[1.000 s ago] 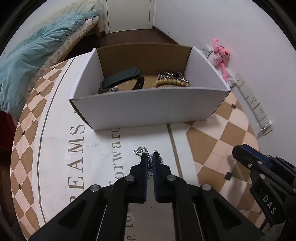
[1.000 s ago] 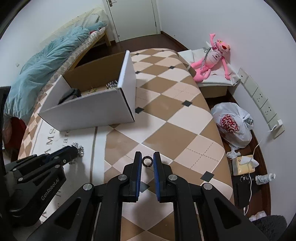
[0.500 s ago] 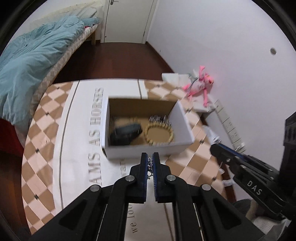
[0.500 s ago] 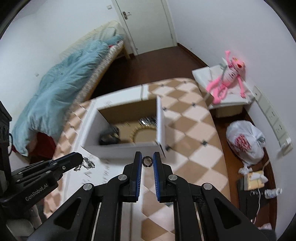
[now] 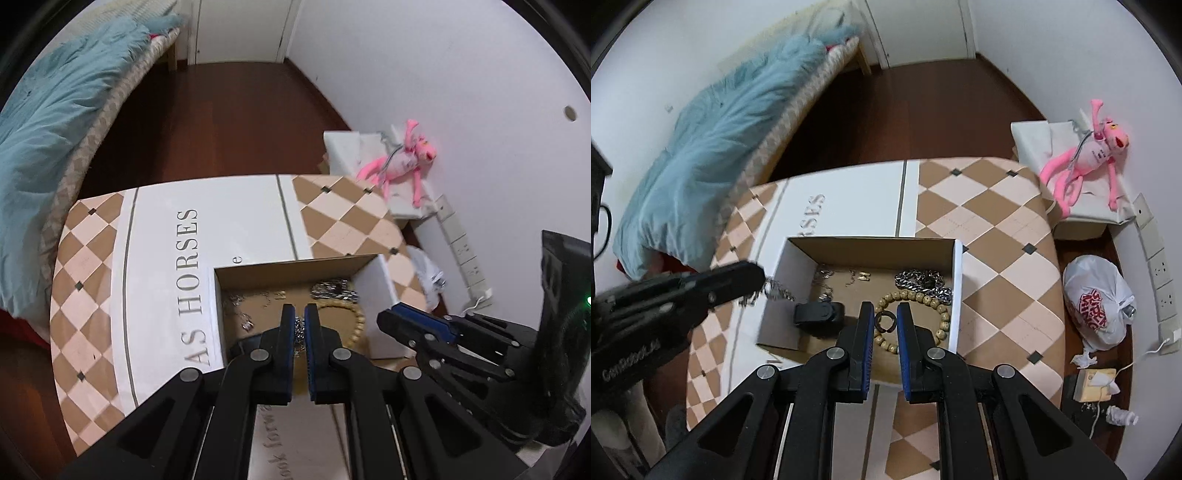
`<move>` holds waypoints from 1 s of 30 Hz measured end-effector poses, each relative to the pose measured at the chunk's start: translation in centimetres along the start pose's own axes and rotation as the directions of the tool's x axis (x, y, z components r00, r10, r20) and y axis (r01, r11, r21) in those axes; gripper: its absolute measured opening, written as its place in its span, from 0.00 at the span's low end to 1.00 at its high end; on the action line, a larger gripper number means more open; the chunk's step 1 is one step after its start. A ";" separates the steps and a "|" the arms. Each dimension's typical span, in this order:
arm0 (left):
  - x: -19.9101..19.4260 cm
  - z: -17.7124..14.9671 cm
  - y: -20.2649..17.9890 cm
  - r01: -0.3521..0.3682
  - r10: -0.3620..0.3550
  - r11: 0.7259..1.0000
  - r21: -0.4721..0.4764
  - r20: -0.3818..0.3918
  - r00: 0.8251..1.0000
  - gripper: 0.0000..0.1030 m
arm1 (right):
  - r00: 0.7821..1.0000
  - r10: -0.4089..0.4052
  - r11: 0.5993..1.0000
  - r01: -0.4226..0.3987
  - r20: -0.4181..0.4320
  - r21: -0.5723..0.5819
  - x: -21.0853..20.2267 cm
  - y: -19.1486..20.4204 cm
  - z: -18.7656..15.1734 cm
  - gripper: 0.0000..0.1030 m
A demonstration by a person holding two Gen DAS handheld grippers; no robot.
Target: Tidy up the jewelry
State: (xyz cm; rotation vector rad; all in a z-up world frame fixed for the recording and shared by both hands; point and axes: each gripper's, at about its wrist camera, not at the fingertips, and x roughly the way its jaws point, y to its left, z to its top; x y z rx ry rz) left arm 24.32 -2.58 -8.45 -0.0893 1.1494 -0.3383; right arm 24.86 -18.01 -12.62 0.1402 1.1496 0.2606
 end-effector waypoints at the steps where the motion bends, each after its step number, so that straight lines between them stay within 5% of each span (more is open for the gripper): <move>1: 0.6 0.2 0.3 -0.008 0.008 1.000 -0.004 -0.018 1.000 0.03 | 1.000 -0.006 1.000 0.006 -0.022 0.004 0.7 -0.1 0.3 0.13; 7: 2.1 1.4 1.3 -0.090 0.088 0.996 -0.011 -0.078 0.993 0.08 | 0.990 -0.026 0.999 0.031 -0.139 0.028 3.7 -1.2 0.9 0.15; 11: 2.1 1.7 2.0 -0.138 0.136 0.990 -0.020 -0.084 0.987 0.09 | 0.989 -0.039 0.999 0.043 -0.141 0.027 3.2 -1.3 1.2 0.37; 12: 1.9 1.7 2.1 -0.149 0.147 0.989 -0.019 -0.082 0.986 0.15 | 0.990 -0.044 0.999 0.048 -0.134 0.025 2.9 -1.2 1.3 0.39; 14: 1.6 1.7 2.4 -0.166 0.164 0.986 -0.030 -0.075 0.984 0.52 | 0.991 -0.057 0.998 0.060 -0.120 0.016 2.2 -1.0 1.5 0.40; 15: 1.2 1.6 2.7 -0.174 0.172 0.984 -0.039 -0.065 0.983 0.86 | 0.991 -0.065 0.998 0.067 -0.113 0.012 1.7 -1.0 1.5 0.40; 16: 0.9 1.5 2.7 -0.177 0.174 0.983 -0.043 -0.050 0.983 0.91 | 0.991 -0.078 0.997 0.079 -0.109 0.007 1.3 -0.9 1.4 0.42; 21: 0.2 0.1 2.8 -0.231 0.230 0.972 -0.041 -0.028 0.973 0.94 | 0.980 -0.180 0.984 0.180 -0.089 -0.014 0.0 -0.9 0.5 0.67; 23: 0.1 -0.9 2.8 -0.256 0.255 0.966 -0.040 -0.016 0.967 0.95 | 0.970 -0.224 0.975 0.223 -0.093 -0.022 0.0 -1.1 -0.2 0.87; 30: 0.0 -3.9 3.0 -0.312 0.312 0.948 -0.067 -0.005 0.950 0.96 | 0.951 -0.291 0.957 0.291 -0.108 -0.019 -0.2 -1.5 -2.7 0.93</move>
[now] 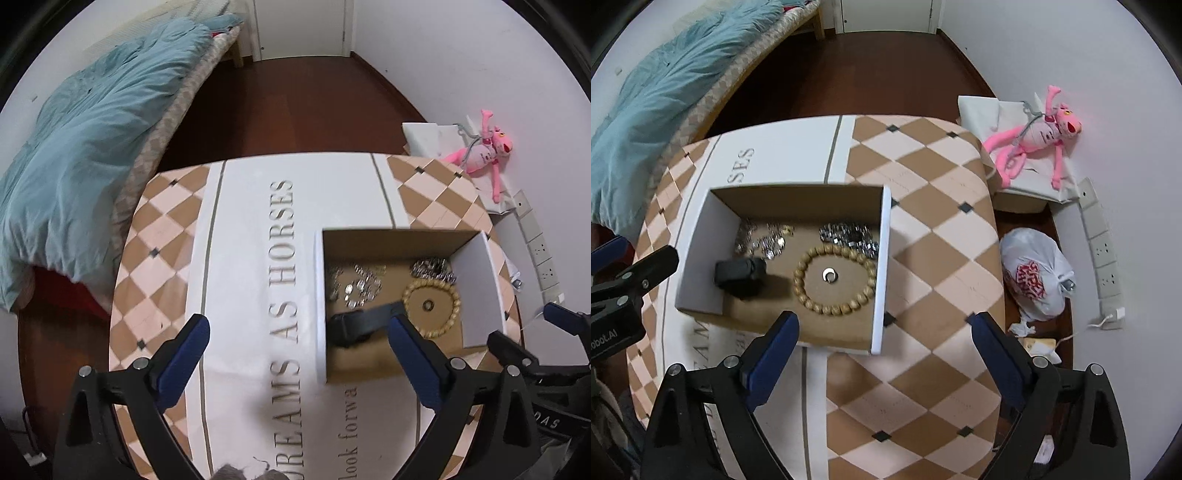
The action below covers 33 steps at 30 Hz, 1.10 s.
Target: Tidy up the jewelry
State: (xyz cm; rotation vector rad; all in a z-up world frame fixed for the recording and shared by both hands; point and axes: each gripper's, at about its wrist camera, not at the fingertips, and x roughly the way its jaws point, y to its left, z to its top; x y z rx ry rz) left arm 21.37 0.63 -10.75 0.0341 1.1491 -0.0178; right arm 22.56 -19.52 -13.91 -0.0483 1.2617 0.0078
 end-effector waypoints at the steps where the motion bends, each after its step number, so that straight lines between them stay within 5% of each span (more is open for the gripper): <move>1: -0.2 -0.2 0.1 -0.001 0.001 1.000 -0.002 0.000 1.000 0.96 | 1.000 -0.004 1.000 0.004 0.005 0.007 -0.3 -0.1 -0.3 0.94; 9: -4.3 -1.8 0.3 -0.013 0.014 1.000 -0.008 0.070 0.997 0.96 | 0.997 -0.006 0.999 0.002 0.073 0.052 -3.7 -0.4 -2.0 0.94; 18: -12.1 -4.4 0.4 -0.016 0.027 0.998 -0.057 0.196 0.980 0.96 | 0.974 -0.031 0.998 0.017 0.223 0.065 -12.3 -0.6 -5.1 0.95; 33: -23.4 -8.6 0.7 0.014 0.006 0.998 -0.055 0.346 0.938 0.96 | 0.891 -0.049 0.997 0.020 0.452 0.069 -26.7 -0.2 -11.7 1.00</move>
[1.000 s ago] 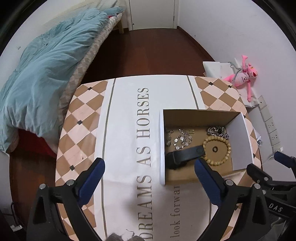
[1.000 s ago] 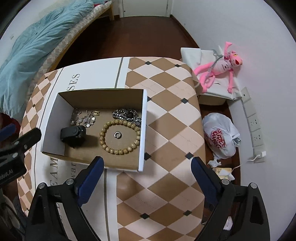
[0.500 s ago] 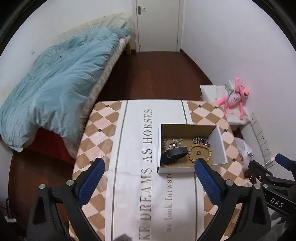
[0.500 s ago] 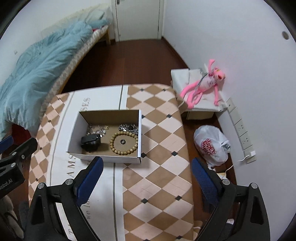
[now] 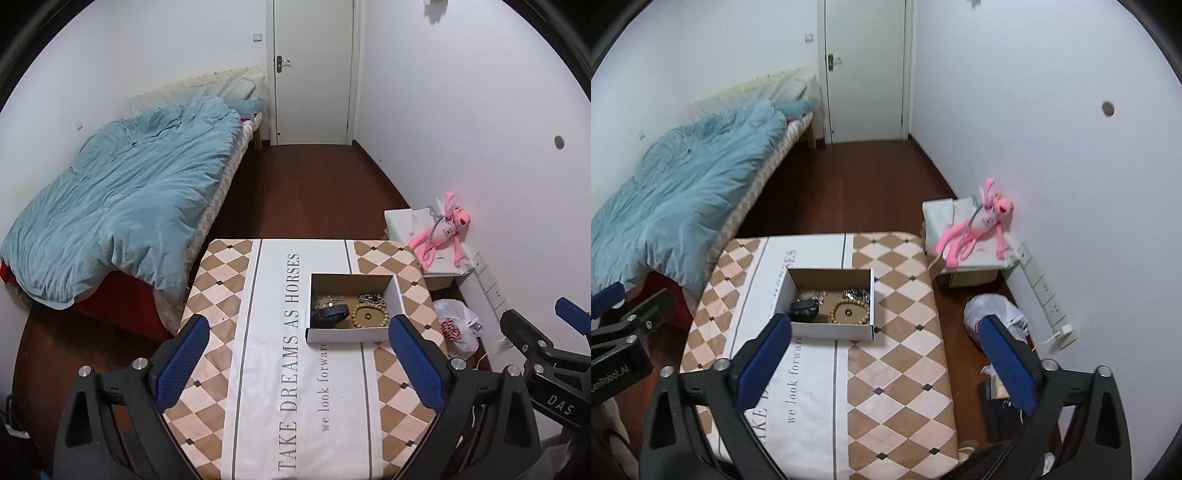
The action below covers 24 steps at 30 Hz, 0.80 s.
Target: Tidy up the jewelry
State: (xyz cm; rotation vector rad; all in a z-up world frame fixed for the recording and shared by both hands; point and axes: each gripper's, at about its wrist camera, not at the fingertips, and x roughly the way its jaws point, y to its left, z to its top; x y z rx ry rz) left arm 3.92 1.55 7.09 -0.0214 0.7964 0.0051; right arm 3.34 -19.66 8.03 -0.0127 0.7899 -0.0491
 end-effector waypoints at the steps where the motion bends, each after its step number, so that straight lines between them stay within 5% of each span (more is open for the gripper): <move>1: -0.5 -0.1 0.0 0.001 -0.001 1.000 0.001 0.004 1.000 0.96 | 1.000 0.000 1.000 0.000 0.007 -0.002 -0.5 0.1 0.1 1.00; 13: -2.7 -0.5 -0.1 0.008 -0.008 1.000 0.004 -0.006 1.000 0.96 | 1.000 0.009 1.000 -0.009 0.030 0.006 -3.9 -0.2 0.3 1.00; 24: 0.3 1.6 -1.0 -0.007 0.010 0.999 0.032 -0.086 0.996 0.96 | 0.999 -0.014 1.000 0.014 -0.030 0.000 -0.1 -0.7 3.1 1.00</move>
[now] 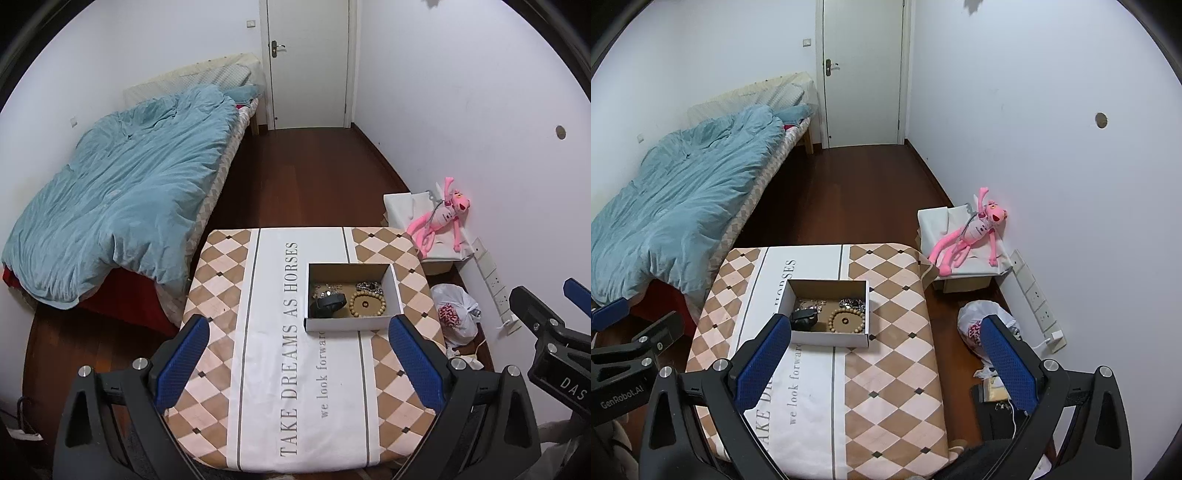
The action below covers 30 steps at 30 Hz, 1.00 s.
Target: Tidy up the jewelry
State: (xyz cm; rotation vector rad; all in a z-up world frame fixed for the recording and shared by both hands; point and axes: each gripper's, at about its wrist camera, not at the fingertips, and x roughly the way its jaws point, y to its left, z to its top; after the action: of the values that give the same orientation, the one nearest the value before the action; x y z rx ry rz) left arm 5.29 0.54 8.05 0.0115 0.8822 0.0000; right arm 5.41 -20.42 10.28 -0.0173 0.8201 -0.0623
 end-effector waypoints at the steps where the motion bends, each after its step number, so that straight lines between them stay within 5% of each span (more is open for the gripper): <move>1: 0.3 0.3 0.0 0.003 -0.003 1.000 -0.002 -0.004 1.000 0.96 | 1.000 0.002 1.000 -0.002 -0.008 -0.004 0.5 0.0 0.4 1.00; 13: 4.3 2.3 0.3 -0.009 0.008 1.000 -0.021 -0.070 0.997 0.96 | 0.995 -0.003 1.000 0.002 -0.096 -0.011 5.9 0.3 2.4 1.00; 30: 6.0 2.1 0.0 -0.004 0.005 1.000 0.007 -0.104 0.995 0.96 | 0.987 -0.003 0.999 -0.004 -0.161 -0.043 8.3 1.1 1.8 1.00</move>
State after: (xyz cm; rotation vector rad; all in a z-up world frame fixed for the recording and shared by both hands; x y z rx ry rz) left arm 10.67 0.59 4.76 0.0205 0.9867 0.0017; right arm 12.46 -19.85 5.44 -0.0531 0.9835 -0.0458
